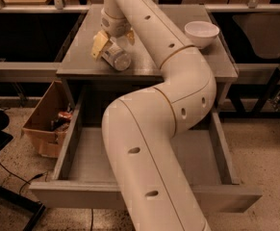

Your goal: Place blue plastic bottle into top drawer

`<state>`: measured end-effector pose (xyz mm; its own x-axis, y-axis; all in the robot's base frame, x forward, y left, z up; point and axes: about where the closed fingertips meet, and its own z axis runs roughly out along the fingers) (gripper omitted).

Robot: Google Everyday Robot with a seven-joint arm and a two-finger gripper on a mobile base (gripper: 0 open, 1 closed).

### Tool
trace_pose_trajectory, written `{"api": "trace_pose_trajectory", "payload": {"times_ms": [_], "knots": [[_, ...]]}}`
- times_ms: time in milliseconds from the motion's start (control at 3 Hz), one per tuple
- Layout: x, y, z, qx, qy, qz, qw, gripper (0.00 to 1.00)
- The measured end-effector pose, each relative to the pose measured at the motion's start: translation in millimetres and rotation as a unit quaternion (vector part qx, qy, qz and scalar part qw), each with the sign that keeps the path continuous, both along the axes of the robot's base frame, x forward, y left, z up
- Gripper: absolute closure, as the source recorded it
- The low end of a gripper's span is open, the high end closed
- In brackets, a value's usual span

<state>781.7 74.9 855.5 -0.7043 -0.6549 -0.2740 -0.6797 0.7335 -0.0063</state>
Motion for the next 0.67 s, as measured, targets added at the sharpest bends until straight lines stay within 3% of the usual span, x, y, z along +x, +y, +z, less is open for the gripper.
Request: {"api": "trace_pose_trajectory", "payload": {"times_ms": [333,667], "knots": [[10.3,10.0,-1.4,0.012,-0.017,0.001,0.9998,0.47],[14.9,14.2,-4.0,0.017,-0.023,0.002,0.9996,0.70]]}}
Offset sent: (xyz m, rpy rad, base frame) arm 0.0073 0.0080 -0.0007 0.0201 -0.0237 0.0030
